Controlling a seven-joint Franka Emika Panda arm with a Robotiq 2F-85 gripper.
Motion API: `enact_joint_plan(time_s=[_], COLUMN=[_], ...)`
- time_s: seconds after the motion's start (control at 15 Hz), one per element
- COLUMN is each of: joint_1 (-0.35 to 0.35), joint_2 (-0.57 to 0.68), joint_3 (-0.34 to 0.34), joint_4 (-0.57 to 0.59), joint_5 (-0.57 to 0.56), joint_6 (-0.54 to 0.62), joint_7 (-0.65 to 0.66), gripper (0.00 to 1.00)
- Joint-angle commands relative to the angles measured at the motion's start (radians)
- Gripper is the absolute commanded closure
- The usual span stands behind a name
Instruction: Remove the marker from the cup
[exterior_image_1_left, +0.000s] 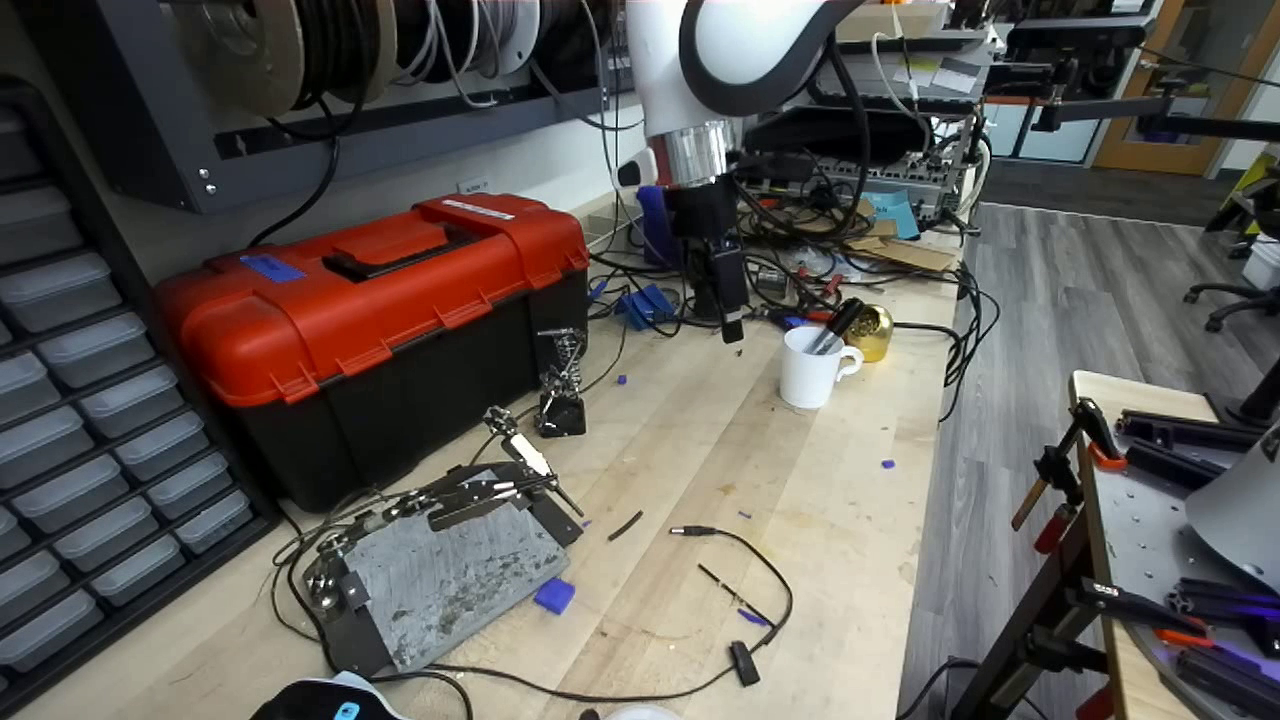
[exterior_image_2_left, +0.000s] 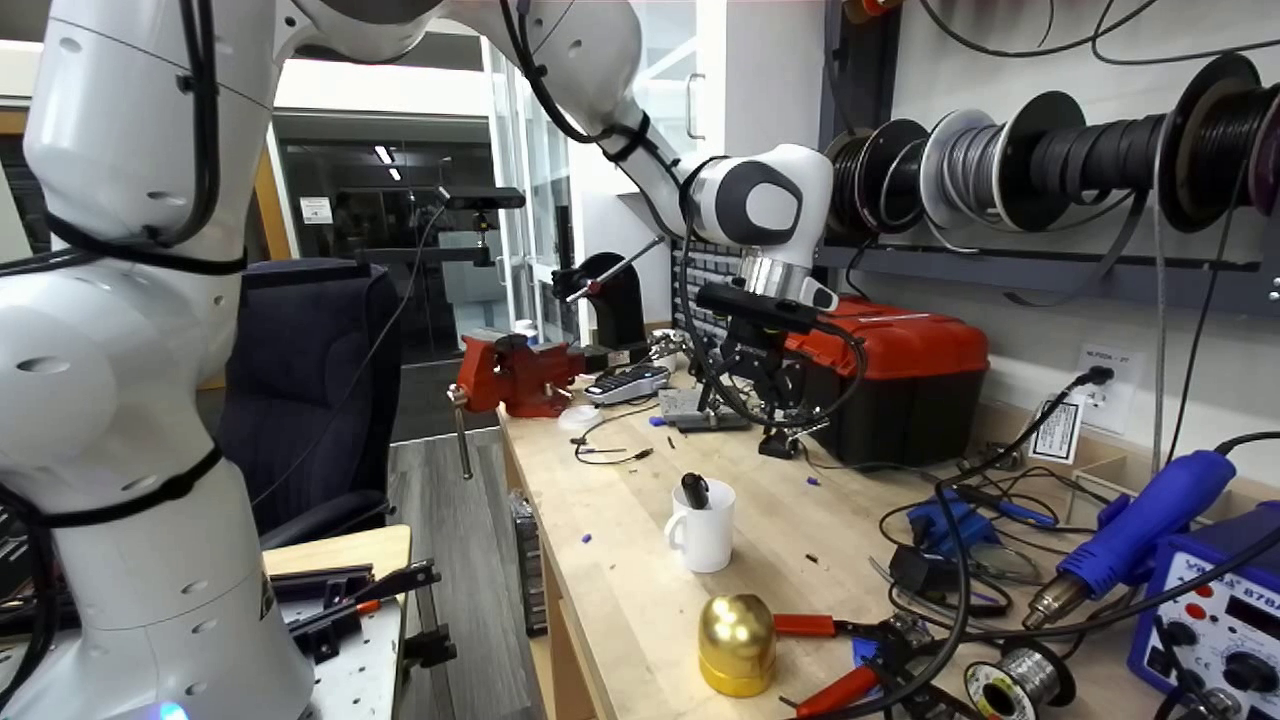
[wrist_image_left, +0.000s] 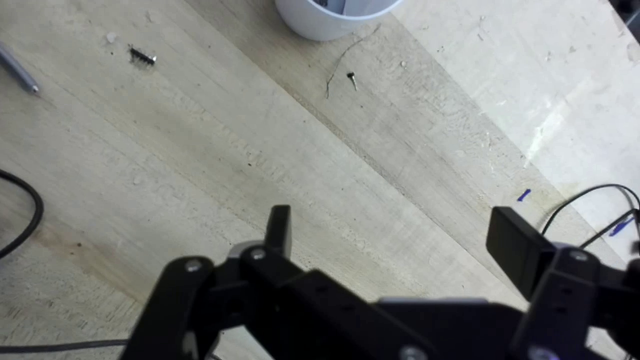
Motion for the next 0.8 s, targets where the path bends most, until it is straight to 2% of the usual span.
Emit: enact_joint_plan(time_s=[0.0,0.2,0.4,0.73], joint_1=[-0.031,-0.035,-0.043,-0.022], joint_2=[-0.062,-0.108,-0.208,-0.362], joint_3=[-0.002,-0.007,0.001,-0.008], joint_4=[-0.115,-0.203,-0.317,-0.451], joint_5=[0.049,0.054,0.099,0.188], joint_6=[0.088,0.179,0.277,0.338], joint_7=[0.013,0.039,0.061,0.076], gripper=[0.00,0.00,0.00,0.00])
